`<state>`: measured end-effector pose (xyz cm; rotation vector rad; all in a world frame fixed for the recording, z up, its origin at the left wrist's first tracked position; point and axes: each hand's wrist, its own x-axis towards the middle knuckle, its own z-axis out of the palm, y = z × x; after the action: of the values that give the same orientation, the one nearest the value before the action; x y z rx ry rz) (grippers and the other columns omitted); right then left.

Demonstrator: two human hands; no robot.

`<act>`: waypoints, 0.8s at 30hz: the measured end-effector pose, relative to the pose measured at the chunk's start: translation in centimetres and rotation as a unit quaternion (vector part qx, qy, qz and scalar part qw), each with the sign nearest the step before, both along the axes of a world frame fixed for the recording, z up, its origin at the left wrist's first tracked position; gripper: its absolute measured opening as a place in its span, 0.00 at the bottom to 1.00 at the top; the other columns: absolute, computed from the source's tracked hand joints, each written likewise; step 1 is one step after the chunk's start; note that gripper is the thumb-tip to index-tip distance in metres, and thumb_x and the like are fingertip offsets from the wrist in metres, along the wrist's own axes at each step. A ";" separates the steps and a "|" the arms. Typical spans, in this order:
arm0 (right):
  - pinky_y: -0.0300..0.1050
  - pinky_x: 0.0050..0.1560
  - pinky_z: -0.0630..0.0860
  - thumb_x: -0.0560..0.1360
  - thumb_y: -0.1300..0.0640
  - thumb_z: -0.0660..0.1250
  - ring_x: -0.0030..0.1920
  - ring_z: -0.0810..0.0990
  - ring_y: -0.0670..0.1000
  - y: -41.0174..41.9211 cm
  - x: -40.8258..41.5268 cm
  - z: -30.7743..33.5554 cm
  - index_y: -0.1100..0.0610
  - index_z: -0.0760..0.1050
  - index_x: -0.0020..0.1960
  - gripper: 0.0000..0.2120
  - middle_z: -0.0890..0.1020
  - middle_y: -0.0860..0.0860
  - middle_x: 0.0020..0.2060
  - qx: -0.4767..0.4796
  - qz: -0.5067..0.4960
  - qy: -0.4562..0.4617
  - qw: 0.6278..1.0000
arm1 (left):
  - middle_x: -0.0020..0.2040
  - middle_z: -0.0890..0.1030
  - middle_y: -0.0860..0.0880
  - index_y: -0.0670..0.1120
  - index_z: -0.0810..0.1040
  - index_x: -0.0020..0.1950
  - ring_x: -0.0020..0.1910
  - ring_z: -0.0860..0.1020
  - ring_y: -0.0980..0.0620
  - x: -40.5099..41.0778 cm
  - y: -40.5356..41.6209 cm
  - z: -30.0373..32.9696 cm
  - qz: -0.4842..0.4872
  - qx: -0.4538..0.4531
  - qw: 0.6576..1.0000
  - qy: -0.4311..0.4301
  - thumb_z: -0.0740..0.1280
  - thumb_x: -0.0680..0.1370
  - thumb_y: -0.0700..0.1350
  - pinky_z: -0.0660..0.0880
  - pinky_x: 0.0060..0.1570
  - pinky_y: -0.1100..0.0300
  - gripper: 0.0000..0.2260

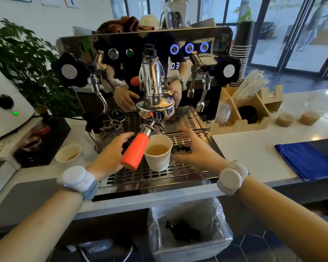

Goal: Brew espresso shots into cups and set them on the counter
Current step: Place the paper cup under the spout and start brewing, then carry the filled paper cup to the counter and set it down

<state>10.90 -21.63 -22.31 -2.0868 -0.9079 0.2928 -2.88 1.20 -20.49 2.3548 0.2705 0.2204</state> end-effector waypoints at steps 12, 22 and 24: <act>0.38 0.57 0.67 0.64 0.49 0.77 0.62 0.70 0.45 2.5 -0.4 -1.8 0.48 0.58 0.72 0.43 0.73 0.46 0.64 -0.006 0.040 0.070 0.997 | 0.54 0.75 0.77 0.75 0.74 0.56 0.55 0.72 0.76 0.9 -2.3 -1.9 -0.092 -0.159 0.983 -0.030 0.77 0.69 0.45 0.67 0.47 0.82 0.28; 0.40 0.60 0.69 0.65 0.51 0.77 0.62 0.73 0.43 2.8 -0.9 -2.3 0.47 0.64 0.69 0.37 0.76 0.42 0.60 0.022 0.043 0.089 0.995 | 0.52 0.77 0.75 0.77 0.73 0.52 0.53 0.74 0.75 2.0 -2.3 -3.8 -0.057 -0.178 0.981 -0.048 0.78 0.65 0.47 0.67 0.45 0.82 0.29; 0.40 0.60 0.69 0.66 0.51 0.77 0.62 0.72 0.43 2.9 -1.1 -2.3 0.48 0.63 0.70 0.38 0.75 0.43 0.61 0.019 0.039 0.086 0.995 | 0.52 0.77 0.75 0.78 0.73 0.52 0.54 0.74 0.74 2.0 -2.4 -3.7 -0.059 -0.179 0.981 -0.044 0.78 0.64 0.49 0.67 0.45 0.82 0.28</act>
<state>9.81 -18.69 -24.62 -1.9606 -0.8859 0.4849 -0.89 -1.24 -24.18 1.9904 0.1142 0.1991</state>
